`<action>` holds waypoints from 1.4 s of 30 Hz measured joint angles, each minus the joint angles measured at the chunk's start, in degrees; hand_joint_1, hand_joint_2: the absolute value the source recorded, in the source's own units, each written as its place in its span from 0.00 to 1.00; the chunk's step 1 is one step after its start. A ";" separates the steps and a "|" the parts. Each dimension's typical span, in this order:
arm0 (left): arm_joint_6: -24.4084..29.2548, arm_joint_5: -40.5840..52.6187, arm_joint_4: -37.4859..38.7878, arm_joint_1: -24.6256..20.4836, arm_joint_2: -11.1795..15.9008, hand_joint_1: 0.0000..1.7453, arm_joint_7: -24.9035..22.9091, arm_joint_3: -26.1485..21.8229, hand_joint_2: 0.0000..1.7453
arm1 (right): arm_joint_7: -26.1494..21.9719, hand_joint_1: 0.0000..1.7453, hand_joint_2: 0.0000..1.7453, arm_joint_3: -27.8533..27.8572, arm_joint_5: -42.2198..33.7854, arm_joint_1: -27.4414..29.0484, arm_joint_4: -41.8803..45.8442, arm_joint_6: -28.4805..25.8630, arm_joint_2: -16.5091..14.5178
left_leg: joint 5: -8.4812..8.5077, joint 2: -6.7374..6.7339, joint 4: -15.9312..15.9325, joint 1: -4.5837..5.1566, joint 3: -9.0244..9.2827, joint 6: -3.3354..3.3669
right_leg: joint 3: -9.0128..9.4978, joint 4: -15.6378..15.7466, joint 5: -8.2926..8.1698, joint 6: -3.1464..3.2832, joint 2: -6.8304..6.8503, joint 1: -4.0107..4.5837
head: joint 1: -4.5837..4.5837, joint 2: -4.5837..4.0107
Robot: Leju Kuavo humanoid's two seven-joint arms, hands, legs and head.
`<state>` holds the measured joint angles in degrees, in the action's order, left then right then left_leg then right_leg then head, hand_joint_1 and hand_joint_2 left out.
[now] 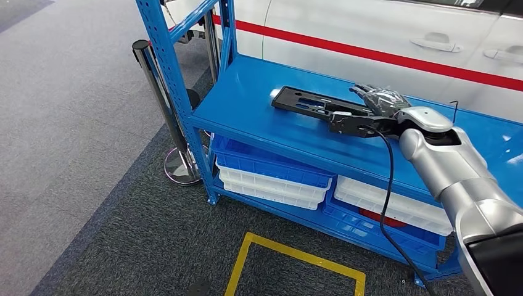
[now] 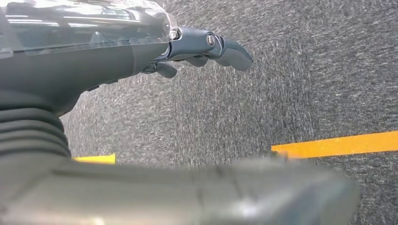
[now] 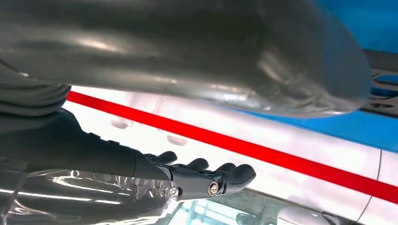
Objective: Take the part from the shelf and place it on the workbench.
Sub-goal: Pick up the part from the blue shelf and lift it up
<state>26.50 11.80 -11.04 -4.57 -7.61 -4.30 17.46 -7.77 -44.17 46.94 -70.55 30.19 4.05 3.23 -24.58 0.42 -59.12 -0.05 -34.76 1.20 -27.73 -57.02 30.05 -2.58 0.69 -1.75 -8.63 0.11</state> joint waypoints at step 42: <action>-1.30 -0.51 0.10 0.99 -0.49 0.00 0.12 -1.71 0.00 | 0.02 0.00 0.00 -1.64 -1.99 3.00 -0.06 0.33 3.63 | -4.20 0.08 -9.46 -0.06 0.18 -1.74 | -7.57 -1.43 -5.36 2.70 -0.98 0.01 | 0.08 0.01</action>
<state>25.20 11.29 -10.93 -3.58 -8.10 -4.18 15.76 -7.75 -45.81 44.95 -67.56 30.13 4.38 6.86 -28.78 0.51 -68.58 -0.11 -34.59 -0.54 -35.30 -58.45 24.69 0.11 -0.30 -1.74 -8.55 0.11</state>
